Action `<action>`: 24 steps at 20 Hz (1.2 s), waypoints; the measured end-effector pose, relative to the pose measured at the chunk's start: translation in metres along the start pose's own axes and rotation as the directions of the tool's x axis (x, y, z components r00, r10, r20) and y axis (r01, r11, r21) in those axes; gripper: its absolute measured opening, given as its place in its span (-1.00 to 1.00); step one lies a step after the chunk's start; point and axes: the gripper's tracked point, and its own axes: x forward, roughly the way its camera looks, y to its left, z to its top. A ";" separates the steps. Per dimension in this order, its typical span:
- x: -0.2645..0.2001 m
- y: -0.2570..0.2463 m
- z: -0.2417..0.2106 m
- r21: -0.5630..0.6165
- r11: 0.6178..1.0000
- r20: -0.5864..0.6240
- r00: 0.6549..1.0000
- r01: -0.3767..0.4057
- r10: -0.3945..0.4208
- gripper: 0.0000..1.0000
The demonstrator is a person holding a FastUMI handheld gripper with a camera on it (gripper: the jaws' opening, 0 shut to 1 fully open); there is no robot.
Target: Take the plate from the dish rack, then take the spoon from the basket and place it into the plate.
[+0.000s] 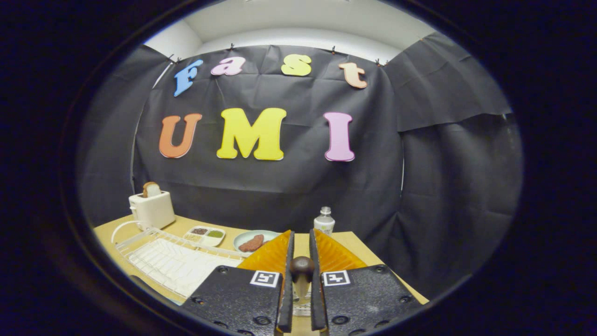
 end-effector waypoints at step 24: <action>-0.087 0.161 -0.120 0.068 0.976 -0.169 0.961 -0.208 0.217 -0.55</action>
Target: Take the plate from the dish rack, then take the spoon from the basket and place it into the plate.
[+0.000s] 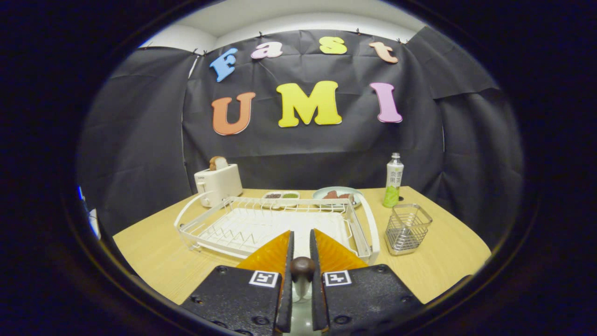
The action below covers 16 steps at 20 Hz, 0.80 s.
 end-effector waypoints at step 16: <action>-0.083 -0.055 0.008 0.061 0.992 0.045 0.993 0.111 -0.113 1.00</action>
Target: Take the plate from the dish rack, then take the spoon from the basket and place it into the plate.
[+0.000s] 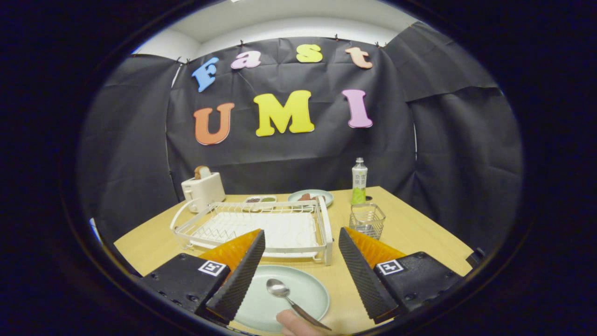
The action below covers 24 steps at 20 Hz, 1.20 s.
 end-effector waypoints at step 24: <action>-0.136 0.004 0.012 -0.050 0.999 0.085 0.996 0.017 -0.013 1.00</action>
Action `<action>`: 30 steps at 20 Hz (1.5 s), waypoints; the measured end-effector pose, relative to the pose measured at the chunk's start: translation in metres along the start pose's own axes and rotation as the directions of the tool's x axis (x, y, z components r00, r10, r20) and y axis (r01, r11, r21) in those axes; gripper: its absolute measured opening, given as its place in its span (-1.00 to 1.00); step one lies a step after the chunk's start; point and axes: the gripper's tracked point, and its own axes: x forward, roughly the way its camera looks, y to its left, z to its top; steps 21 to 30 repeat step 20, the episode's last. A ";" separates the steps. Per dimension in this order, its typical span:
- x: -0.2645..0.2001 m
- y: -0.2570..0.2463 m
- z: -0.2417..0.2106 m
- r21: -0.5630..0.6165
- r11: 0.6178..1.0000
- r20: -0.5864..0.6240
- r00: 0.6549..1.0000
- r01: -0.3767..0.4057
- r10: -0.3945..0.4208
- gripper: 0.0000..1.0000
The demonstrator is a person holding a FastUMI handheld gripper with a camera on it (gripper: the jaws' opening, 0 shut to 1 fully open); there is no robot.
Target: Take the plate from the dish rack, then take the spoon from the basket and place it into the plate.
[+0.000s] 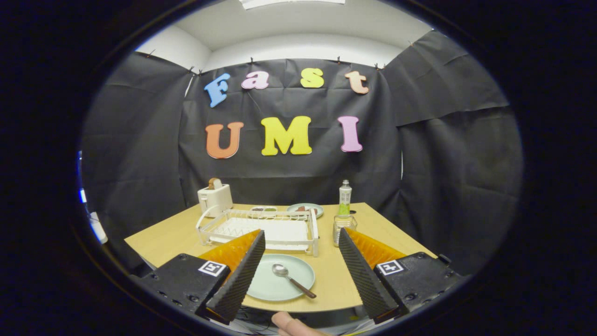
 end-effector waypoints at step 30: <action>-0.002 -0.001 -0.013 -0.018 1.000 0.000 1.000 -0.012 0.012 1.00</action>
